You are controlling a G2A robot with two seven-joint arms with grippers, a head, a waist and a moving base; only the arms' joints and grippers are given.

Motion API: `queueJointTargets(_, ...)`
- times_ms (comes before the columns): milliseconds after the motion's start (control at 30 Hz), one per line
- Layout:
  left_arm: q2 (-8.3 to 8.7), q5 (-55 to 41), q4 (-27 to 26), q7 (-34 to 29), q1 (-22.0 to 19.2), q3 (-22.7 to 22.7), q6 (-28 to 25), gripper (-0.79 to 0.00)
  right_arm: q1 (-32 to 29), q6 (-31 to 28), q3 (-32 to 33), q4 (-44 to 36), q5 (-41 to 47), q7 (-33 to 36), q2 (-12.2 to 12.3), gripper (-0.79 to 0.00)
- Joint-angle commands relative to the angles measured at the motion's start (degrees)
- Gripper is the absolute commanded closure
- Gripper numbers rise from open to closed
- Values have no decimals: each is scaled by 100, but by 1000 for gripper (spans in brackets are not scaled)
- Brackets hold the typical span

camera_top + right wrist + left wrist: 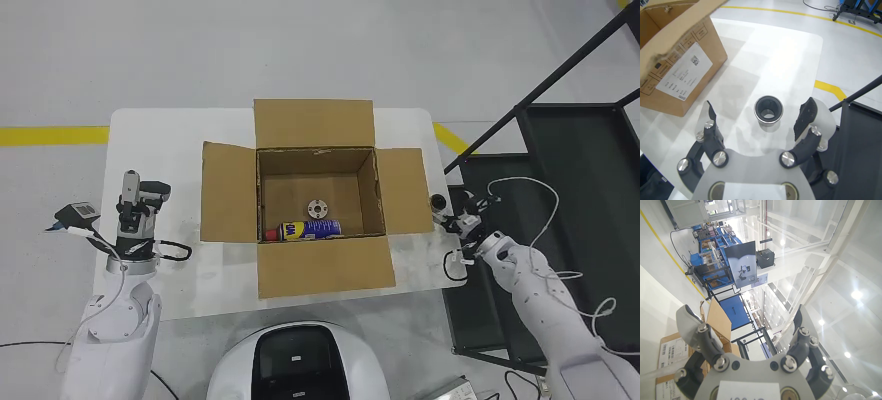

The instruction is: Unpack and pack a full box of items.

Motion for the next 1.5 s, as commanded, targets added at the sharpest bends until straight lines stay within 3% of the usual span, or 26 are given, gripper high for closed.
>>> queueJointTargets(0,0,0,0,1,0,0,0,-785,107,-8,-79,189,-41,-89,-40,-785)
queueJointTargets(533,0,0,0,1,0,0,0,-785,917,205,-691,1344,-422,-135,-394,-785)
queueJointTargets(600,0,0,0,1,0,0,0,-785,983,214,-740,1442,-438,-150,-431,-573)
queueJointTargets(633,0,0,0,1,0,0,0,-785,1020,229,-763,1488,-457,-145,-446,-348)
queueJointTargets(700,0,0,0,1,0,0,0,-785,1078,243,-804,1564,-490,-164,-474,0)
queueJointTargets(1167,0,0,0,1,0,0,0,-785,1196,225,-904,1793,-807,-725,-476,0)
queueJointTargets(1467,0,0,0,1,0,0,0,-785,1138,245,-440,1297,-1109,-1772,-65,0)
